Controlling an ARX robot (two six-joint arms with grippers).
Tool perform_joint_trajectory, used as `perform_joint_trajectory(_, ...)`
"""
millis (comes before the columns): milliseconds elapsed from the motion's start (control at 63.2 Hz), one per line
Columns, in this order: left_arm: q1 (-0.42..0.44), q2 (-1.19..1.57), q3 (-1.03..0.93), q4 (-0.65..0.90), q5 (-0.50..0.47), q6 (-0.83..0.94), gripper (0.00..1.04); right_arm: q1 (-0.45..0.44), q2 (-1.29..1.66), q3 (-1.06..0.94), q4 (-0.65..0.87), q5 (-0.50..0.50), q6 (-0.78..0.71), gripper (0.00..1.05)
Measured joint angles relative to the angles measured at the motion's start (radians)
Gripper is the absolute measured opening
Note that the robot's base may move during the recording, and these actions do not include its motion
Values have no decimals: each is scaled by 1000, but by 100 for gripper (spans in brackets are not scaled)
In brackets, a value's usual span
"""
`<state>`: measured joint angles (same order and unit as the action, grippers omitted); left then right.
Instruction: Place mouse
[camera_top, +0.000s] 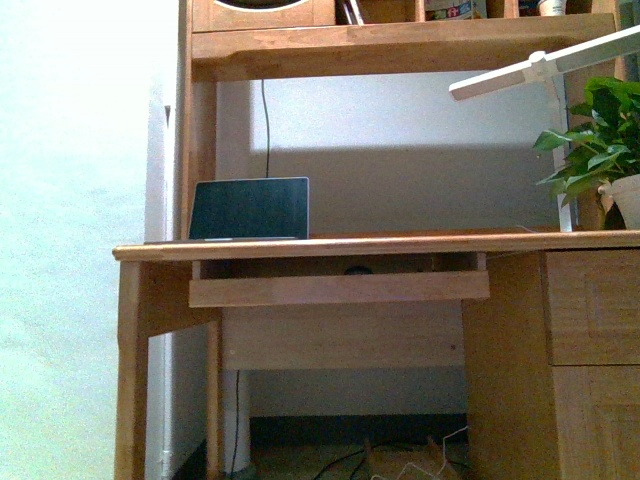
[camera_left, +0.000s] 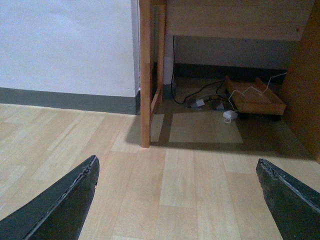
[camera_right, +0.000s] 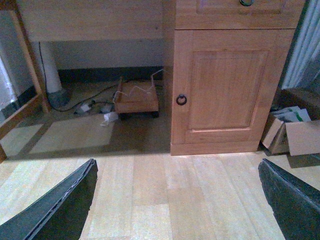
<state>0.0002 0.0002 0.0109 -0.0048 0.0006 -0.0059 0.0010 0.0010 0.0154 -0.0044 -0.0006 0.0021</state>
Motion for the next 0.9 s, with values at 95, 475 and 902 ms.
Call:
perform_joint_trajectory(95,0,0,0,0,0,0,97,0,0,0,0,0,0,97)
perform_joint_trajectory(475,0,0,0,0,0,0,97,0,0,0,0,0,0,97)
perform_joint_trajectory(902,0,0,0,0,0,0,97,0,0,0,0,0,0,97)
